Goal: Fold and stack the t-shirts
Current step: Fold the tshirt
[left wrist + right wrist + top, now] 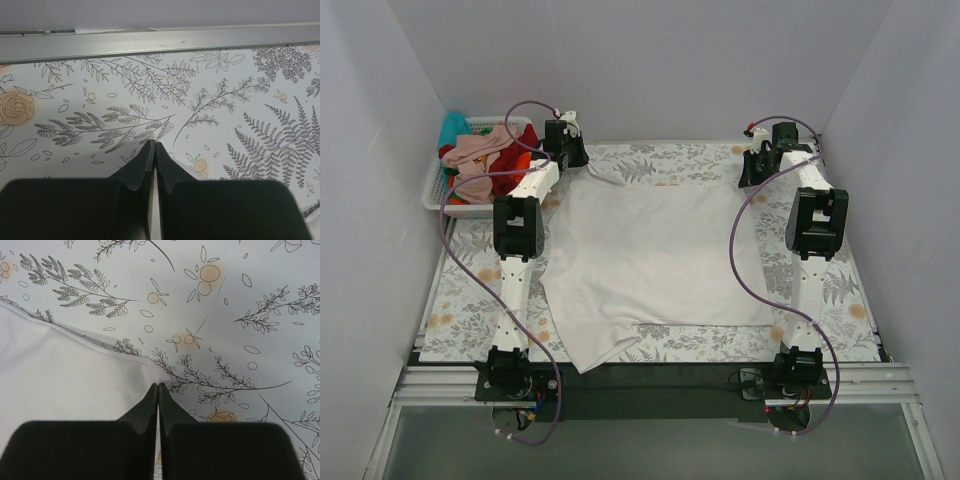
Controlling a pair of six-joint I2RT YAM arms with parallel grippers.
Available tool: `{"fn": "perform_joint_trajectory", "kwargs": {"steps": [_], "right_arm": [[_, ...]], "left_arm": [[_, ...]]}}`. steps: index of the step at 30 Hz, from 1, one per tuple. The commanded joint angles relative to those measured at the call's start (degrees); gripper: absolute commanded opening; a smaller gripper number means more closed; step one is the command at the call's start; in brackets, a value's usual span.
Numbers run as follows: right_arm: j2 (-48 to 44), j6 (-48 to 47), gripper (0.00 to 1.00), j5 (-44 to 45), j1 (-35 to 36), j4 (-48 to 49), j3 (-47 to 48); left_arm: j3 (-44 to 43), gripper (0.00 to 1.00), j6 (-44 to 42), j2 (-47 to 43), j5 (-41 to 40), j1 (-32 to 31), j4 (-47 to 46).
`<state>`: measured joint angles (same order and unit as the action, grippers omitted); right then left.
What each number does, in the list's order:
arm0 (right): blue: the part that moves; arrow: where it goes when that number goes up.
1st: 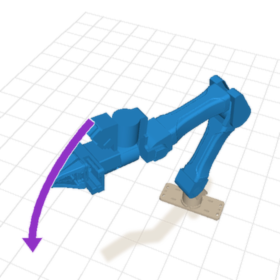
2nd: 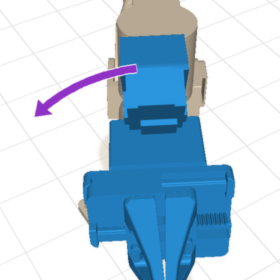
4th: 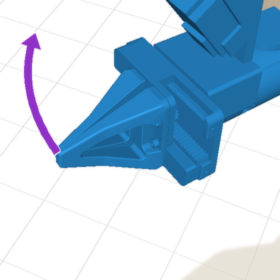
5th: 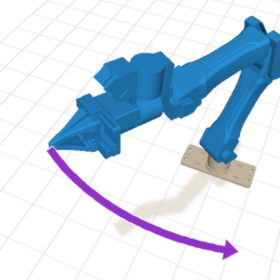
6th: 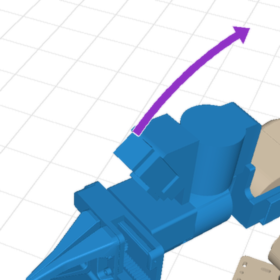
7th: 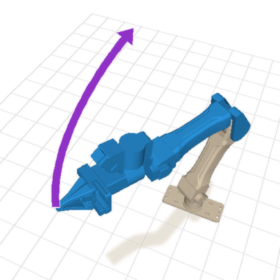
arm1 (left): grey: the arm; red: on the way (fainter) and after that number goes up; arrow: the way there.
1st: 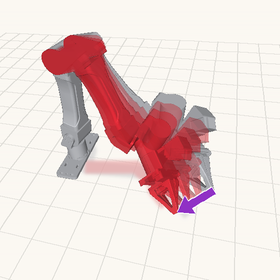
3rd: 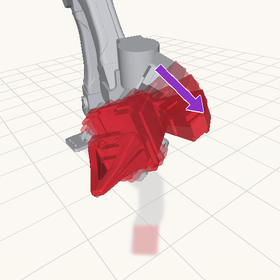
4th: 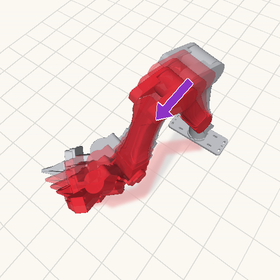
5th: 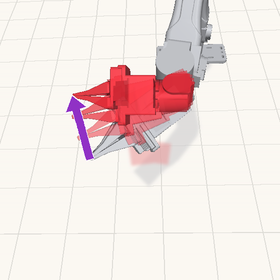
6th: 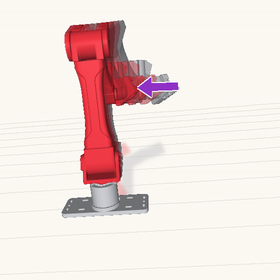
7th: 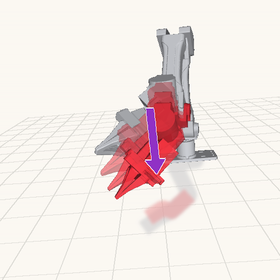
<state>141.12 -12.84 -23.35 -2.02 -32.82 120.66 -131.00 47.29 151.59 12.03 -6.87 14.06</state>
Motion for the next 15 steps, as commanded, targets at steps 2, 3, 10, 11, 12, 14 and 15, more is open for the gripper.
{"fn": "perform_joint_trajectory", "kwargs": {"steps": [2, 3, 10, 11, 12, 14, 15], "right_arm": [[-1.8, -0.1, 0.01, -2.0, 0.1, 0.8, 0.9], [-2.5, -0.2, 0.01, -2.2, 0.1, 0.8, 0.7], [-6.2, -1.5, 0.01, -2.6, 0.1, 0.7, -0.7], [-7.0, -1.8, 0.01, -2.6, 0.1, 0.7, -1.2], [-7.3, -1.9, 0.01, -2.5, 0.1, 0.8, -1.5], [-8.5, -2.2, 0.01, -2.8, 0.1, 0.7, -2.8], [-9.0, -2.4, 0.01, -3.0, 0.1, 0.7, -3.2]], "left_arm": [[-1.0, 0.0, -0.9, -3.8, -0.5, -0.2, -1.5], [0.2, 0.0, -0.9, -4.7, -0.3, -0.2, -1.6], [12.3, 0.0, -1.0, -16.3, 1.2, -0.1, -3.8], [13.9, 0.0, -1.0, -19.4, 1.5, -0.1, -4.0], [15.4, 0.0, -0.7, -20.8, 1.6, -0.1, -4.3], [19.8, 0.0, -0.5, -23.4, 2.4, -0.1, -4.5], [21.4, 0.0, -0.4, -25.7, 2.6, -0.1, -4.5]]}}
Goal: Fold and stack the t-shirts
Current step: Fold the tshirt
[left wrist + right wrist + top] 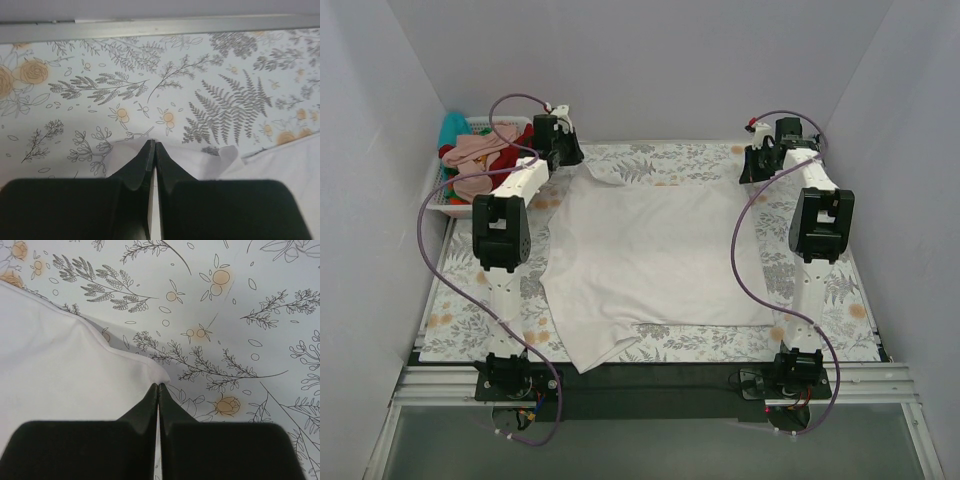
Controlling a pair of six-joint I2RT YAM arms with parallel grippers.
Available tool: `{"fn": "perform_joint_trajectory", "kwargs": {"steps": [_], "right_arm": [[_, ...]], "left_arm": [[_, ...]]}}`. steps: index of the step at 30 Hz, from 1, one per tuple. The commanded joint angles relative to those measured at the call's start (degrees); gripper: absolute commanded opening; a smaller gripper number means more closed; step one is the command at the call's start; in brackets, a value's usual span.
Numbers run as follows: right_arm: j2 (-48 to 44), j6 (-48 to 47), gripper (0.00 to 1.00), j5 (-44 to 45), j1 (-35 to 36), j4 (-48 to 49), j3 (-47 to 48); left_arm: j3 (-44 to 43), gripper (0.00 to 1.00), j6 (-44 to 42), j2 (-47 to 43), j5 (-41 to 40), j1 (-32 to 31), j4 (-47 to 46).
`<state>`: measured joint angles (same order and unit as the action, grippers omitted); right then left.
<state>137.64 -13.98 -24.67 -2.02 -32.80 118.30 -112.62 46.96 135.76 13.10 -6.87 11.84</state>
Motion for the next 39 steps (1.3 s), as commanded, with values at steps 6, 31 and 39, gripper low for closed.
{"fn": "perform_joint_trajectory", "kwargs": {"steps": [6, 31, 39], "right_arm": [[-9.0, -2.4, 0.01, -2.4, -0.1, 0.7, -4.1], [-20.8, -12.8, 0.01, -5.0, -2.7, -2.6, -20.6], [-23.0, -15.6, 0.01, -4.6, -2.7, -3.0, -27.5]], "left_arm": [[14.7, 0.0, -0.4, -18.8, 0.7, -0.1, -2.3], [49.7, 0.0, -0.6, -52.2, -0.1, -0.1, 7.7], [56.8, 0.0, -2.3, -53.7, -2.0, -0.1, 10.2]]}}
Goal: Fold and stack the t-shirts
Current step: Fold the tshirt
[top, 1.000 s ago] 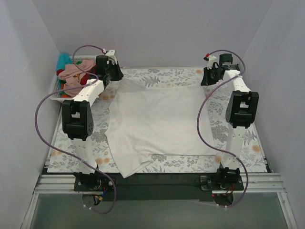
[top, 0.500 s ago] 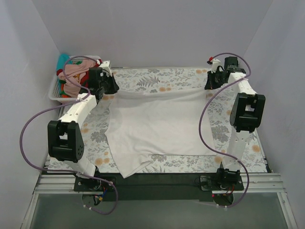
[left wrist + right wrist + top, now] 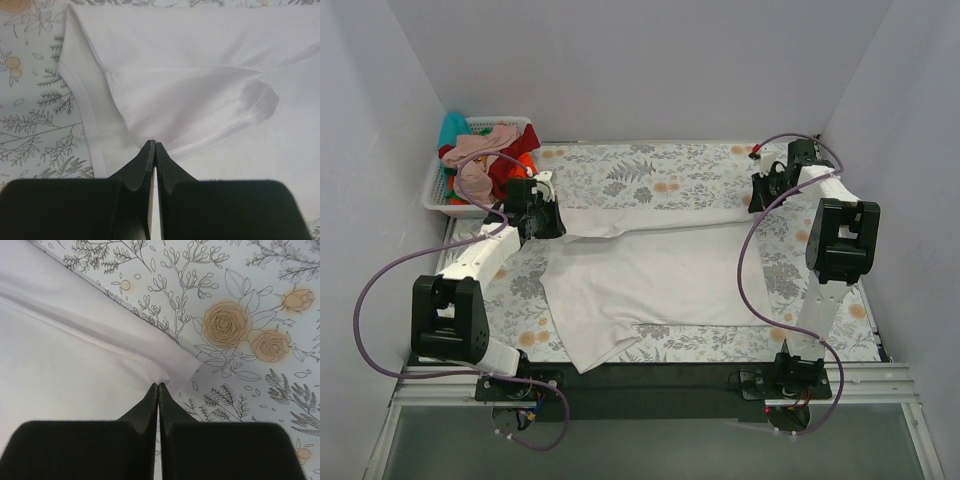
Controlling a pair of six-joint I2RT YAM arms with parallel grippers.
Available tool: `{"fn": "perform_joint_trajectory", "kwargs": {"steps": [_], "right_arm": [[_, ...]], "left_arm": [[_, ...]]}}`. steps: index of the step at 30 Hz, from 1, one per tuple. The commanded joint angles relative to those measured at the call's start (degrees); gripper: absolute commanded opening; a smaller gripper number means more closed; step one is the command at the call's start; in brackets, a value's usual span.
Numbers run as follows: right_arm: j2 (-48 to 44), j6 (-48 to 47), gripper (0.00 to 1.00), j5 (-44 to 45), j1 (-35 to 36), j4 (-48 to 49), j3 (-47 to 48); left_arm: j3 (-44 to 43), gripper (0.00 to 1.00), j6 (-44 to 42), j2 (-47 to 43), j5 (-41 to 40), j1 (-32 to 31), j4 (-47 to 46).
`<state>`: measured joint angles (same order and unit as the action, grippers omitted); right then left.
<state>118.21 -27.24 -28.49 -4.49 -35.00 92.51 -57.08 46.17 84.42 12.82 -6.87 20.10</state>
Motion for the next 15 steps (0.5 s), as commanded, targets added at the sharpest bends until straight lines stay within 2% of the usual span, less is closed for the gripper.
{"fn": "perform_joint_trajectory", "kwargs": {"steps": [1, 5, 15], "right_arm": [[-3.8, -2.5, 0.01, -1.0, -0.3, -0.7, -2.5], [-4.8, -3.3, 0.01, -1.1, -0.3, -0.8, -6.1], [-5.7, -4.7, 0.01, -0.6, -0.2, -2.4, -7.1]], "left_arm": [[1.8, 0.0, -1.8, -2.2, -2.0, -0.1, 2.4], [2.5, 0.0, -2.3, -1.1, -3.9, -0.1, 2.5], [2.0, 0.0, -2.5, 1.1, -4.8, -0.1, 3.4]]}}
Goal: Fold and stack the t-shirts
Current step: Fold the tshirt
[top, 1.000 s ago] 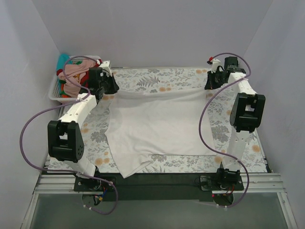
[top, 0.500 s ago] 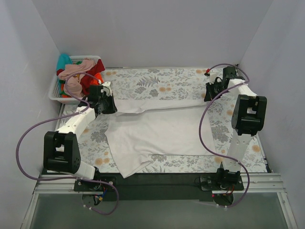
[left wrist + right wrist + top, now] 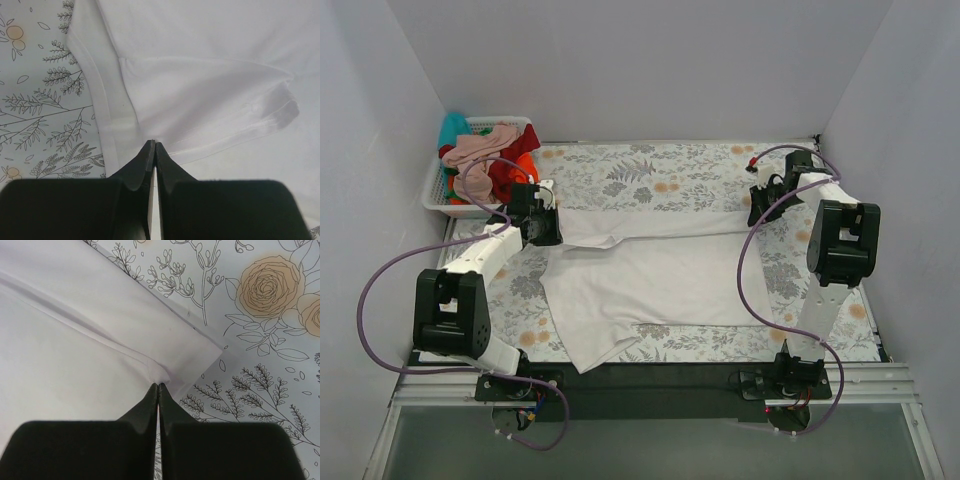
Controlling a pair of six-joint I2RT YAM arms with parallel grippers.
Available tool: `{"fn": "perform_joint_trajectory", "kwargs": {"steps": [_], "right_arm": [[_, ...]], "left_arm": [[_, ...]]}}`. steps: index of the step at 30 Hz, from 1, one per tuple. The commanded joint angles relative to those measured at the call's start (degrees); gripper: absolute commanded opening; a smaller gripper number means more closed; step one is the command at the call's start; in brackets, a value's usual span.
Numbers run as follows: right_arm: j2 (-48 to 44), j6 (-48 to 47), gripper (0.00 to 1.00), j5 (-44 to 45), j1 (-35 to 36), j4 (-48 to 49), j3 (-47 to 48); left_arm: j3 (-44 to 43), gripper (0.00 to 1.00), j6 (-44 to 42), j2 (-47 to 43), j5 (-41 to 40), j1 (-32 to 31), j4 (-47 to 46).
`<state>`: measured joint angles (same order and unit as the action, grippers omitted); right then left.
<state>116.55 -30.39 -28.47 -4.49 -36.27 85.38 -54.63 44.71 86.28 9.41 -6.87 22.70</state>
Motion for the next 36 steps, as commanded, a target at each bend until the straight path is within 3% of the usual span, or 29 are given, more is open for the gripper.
{"fn": "perform_joint_trajectory", "kwargs": {"steps": [1, 18, 20, 21, 22, 23, 24, 25, 28, 33, 36], "right_arm": [[-4.7, -1.6, 0.01, -0.7, -0.3, -1.8, 0.0], [-5.5, -4.0, 0.01, -1.1, -0.2, -2.5, -6.9], [-5.6, -4.2, 0.14, -0.5, -0.3, -3.2, -6.2], [-6.3, -4.6, 0.35, -0.3, -0.3, -3.6, -5.8], [-6.9, -4.6, 0.44, -0.4, -0.3, -4.2, -5.4], [-7.6, -4.5, 0.55, -1.0, -0.4, -4.4, -4.8], [-9.3, -4.2, 0.72, -1.4, -0.5, -4.6, -3.6], [-10.0, -3.9, 0.77, -1.8, -0.5, -4.8, -2.6], [-11.8, -1.5, 0.75, -2.7, -0.6, -5.1, 1.3], [-8.4, 2.6, 0.53, -3.1, 1.0, -6.0, 5.0], [-6.2, 3.4, 0.46, -1.2, 3.3, -5.6, 4.3]], "left_arm": [[-1.0, 0.0, -1.1, -0.8, -1.5, -0.1, 1.1], [0.4, 0.0, -3.7, -0.2, -4.3, -0.1, 3.1], [-0.8, 0.0, -4.5, 0.4, -2.2, -0.1, 5.3], [-1.4, 0.04, -5.5, 0.2, -1.1, -0.1, 6.2], [-1.9, 0.22, -5.9, -0.6, 2.0, 0.1, 6.7], [-1.9, 0.32, -6.5, -1.5, 3.4, 0.2, 6.8], [-1.8, 0.37, -6.8, -4.1, 4.5, 0.5, 6.4], [-1.9, 0.4, -7.1, -4.9, 5.5, 0.5, 6.0], [-4.7, 0.41, -7.3, -4.3, 5.8, 0.6, 5.7], [-11.7, 0.34, -6.7, 3.5, 7.1, 0.6, 5.9], [-14.2, 0.32, -5.4, 8.2, 7.6, 0.6, 4.4]]}}
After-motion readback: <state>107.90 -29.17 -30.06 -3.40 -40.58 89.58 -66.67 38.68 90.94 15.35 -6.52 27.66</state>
